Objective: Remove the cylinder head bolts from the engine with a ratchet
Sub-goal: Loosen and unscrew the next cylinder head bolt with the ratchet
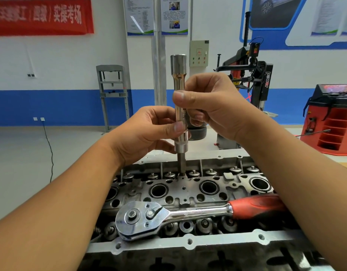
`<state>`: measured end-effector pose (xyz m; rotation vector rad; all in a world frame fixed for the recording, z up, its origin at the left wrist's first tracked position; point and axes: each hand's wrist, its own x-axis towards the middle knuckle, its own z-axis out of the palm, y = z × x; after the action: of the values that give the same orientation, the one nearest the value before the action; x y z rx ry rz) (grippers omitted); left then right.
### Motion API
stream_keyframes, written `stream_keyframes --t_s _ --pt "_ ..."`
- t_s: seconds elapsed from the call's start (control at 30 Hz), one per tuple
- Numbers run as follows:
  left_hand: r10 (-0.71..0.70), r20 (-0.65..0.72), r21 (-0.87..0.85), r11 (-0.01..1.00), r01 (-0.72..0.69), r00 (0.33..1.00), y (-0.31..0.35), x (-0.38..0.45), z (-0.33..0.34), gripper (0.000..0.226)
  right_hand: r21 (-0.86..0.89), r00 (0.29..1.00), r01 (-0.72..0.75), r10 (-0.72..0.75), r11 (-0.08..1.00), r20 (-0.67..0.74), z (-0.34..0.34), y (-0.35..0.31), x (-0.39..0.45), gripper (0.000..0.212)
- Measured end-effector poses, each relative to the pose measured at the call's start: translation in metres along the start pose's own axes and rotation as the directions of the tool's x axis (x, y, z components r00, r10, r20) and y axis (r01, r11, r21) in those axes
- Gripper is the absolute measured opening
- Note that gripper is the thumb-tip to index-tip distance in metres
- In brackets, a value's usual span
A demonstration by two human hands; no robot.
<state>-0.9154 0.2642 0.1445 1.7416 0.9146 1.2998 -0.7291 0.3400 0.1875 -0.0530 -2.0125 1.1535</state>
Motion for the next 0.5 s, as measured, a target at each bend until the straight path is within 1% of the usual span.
stream_keyframes --t_s 0.07,0.13,0.2,0.27,0.3,0.37,0.4,0.43,0.5 --pt "-0.021 0.072 -0.046 0.999 0.024 0.997 -0.0005 -0.0019 -0.0002 0.033 0.007 1.0 0.011 -0.011 1.0 -0.005 0.0012 -0.0008 -0.0002 0.02" --pt "-0.015 0.112 -0.081 0.996 0.024 0.994 -0.0011 -0.0025 0.0005 0.031 -0.001 1.0 -0.003 0.003 1.0 0.003 0.0005 -0.0013 0.0001 0.019" --pt "0.011 0.097 -0.052 0.999 -0.006 0.995 -0.0011 -0.0019 0.0009 0.024 -0.011 1.0 -0.018 0.018 1.0 0.014 0.0008 -0.0015 0.0006 0.018" --pt "0.03 0.051 0.004 1.0 -0.03 0.998 -0.0002 -0.0008 0.0014 0.022 -0.002 0.999 -0.031 0.031 1.0 0.021 0.0008 -0.0008 0.0008 0.02" --pt "0.035 0.018 0.033 0.999 -0.036 0.999 -0.0002 -0.0002 0.0018 0.025 -0.001 0.999 -0.031 0.031 1.0 0.022 0.0007 -0.0006 0.0009 0.018" --pt "0.038 -0.056 0.076 0.997 -0.034 0.998 -0.0021 0.001 0.0019 0.039 -0.011 1.0 -0.015 0.015 1.0 0.015 0.0006 0.0002 0.0007 0.018" --pt "0.035 -0.07 0.069 0.997 -0.03 0.997 -0.0027 0.0012 0.0017 0.041 -0.015 1.0 -0.008 0.008 1.0 0.011 0.0001 0.0007 0.0006 0.019" --pt "0.027 -0.057 0.043 0.999 -0.025 0.998 -0.0022 0.0008 0.002 0.038 -0.013 1.0 -0.003 0.003 1.0 0.008 -0.0002 0.0007 0.0005 0.018" --pt "-0.002 0.025 -0.032 0.999 0.003 1.0 -0.0006 -0.0013 0.0014 0.036 -0.007 1.0 -0.003 0.003 1.0 0.009 -0.0006 0.0001 0.0006 0.017"
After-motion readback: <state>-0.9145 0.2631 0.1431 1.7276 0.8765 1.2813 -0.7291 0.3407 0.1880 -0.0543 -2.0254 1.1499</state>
